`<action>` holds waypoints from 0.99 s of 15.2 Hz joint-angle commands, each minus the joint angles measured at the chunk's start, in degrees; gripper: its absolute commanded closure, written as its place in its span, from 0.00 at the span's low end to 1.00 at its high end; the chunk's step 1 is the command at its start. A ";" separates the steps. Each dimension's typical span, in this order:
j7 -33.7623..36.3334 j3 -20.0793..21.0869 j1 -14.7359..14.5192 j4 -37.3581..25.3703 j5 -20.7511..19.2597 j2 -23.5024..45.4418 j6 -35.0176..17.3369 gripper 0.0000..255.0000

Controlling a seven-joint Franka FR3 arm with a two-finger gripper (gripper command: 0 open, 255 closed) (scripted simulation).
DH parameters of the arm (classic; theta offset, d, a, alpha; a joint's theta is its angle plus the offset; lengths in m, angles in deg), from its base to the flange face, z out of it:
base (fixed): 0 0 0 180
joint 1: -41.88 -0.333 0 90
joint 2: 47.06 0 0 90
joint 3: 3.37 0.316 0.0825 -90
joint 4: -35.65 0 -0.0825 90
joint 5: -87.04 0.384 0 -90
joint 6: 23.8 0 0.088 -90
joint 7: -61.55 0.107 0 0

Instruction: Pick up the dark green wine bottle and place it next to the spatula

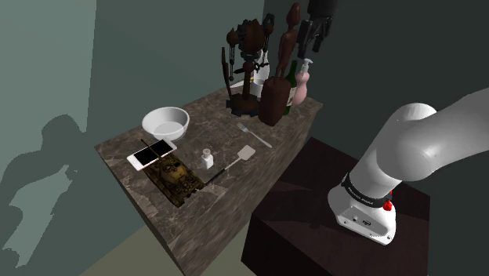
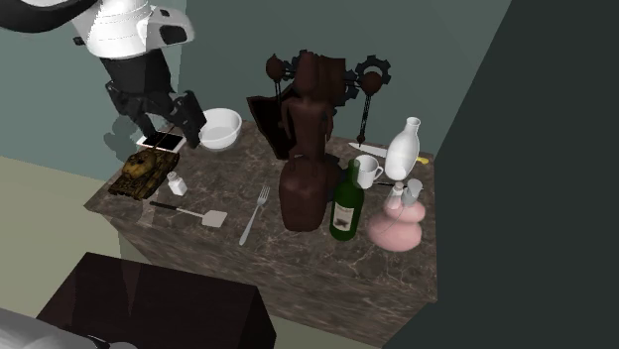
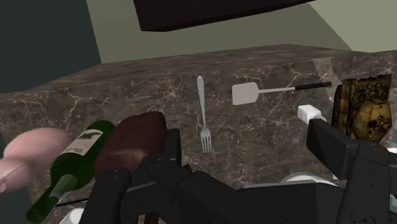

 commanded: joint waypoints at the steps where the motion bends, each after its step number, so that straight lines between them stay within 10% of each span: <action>1: -2.25 -2.16 0.50 -0.17 -0.86 2.12 -2.56 0.00; 15: -20.15 -16.94 1.54 -11.14 3.62 26.51 -18.38 0.00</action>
